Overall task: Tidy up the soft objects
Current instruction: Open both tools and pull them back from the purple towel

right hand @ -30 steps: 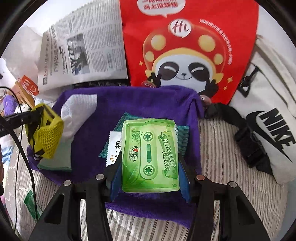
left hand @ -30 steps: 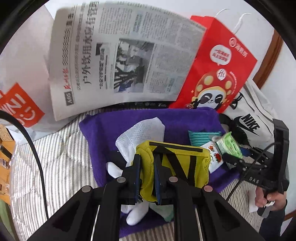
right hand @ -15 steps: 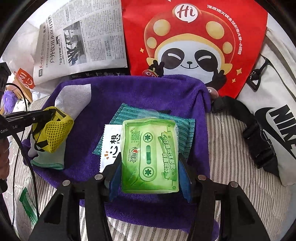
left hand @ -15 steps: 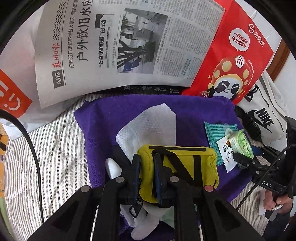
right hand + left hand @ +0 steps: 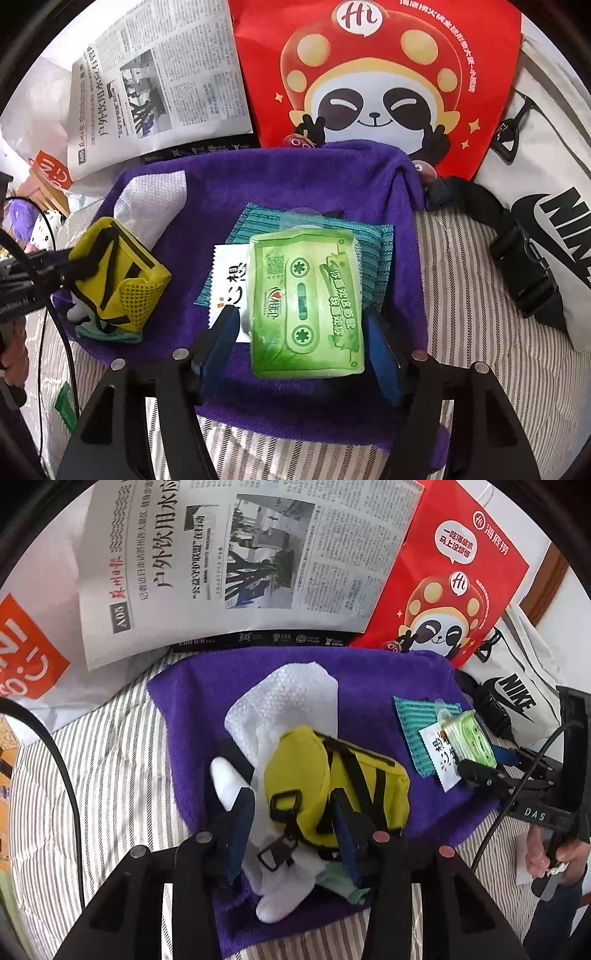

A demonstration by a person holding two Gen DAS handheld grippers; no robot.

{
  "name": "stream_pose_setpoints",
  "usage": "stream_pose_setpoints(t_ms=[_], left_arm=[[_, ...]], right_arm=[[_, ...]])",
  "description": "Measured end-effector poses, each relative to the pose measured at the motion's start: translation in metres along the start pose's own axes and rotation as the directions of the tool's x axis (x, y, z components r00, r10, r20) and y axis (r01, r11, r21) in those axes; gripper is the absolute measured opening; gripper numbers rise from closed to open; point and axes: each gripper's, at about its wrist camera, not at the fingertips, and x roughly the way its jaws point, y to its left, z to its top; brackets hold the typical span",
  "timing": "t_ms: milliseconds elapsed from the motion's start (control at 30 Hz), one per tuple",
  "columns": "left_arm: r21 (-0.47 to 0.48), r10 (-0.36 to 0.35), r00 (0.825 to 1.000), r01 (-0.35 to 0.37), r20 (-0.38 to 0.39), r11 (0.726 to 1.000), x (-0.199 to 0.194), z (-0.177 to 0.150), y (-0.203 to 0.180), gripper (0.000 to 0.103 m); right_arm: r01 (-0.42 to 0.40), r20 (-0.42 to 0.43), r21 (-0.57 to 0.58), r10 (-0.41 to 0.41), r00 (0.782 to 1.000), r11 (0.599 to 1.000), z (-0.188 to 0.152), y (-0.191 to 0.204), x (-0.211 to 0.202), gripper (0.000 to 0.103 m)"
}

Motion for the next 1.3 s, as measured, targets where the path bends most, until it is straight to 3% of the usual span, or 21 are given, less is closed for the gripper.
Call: stream_pose_setpoints(t_ms=[467, 633, 833, 1067, 1300], left_arm=[[0.014, 0.021, 0.999, -0.021, 0.036, 1.0, -0.054, -0.038, 0.005, 0.049], [0.037, 0.013, 0.999, -0.015, 0.052, 0.999, -0.078, -0.064, 0.002, 0.059], [0.056, 0.066, 0.998, -0.067, 0.018, 0.996, -0.086, -0.106, 0.004, 0.06], [0.019, -0.001, 1.0, 0.001, -0.003, 1.0, -0.101, -0.152, -0.005, 0.06], [-0.002, -0.065, 0.997, 0.065, -0.047, 0.998, -0.101, -0.188, -0.02, 0.06]], right_arm=[[0.029, 0.036, -0.001, -0.029, 0.999, 1.0, -0.009, 0.009, -0.038, 0.067], [0.058, 0.058, -0.006, -0.057, 0.997, 0.998, -0.013, 0.011, -0.057, 0.067], [0.065, 0.08, 0.012, -0.065, 0.995, 0.998, -0.035, 0.007, -0.084, 0.068], [0.065, 0.104, 0.018, -0.066, 0.992, 0.998, -0.064, 0.009, -0.116, 0.068], [0.13, 0.093, 0.044, -0.134, 0.987, 0.99, -0.099, -0.016, -0.14, 0.069]])
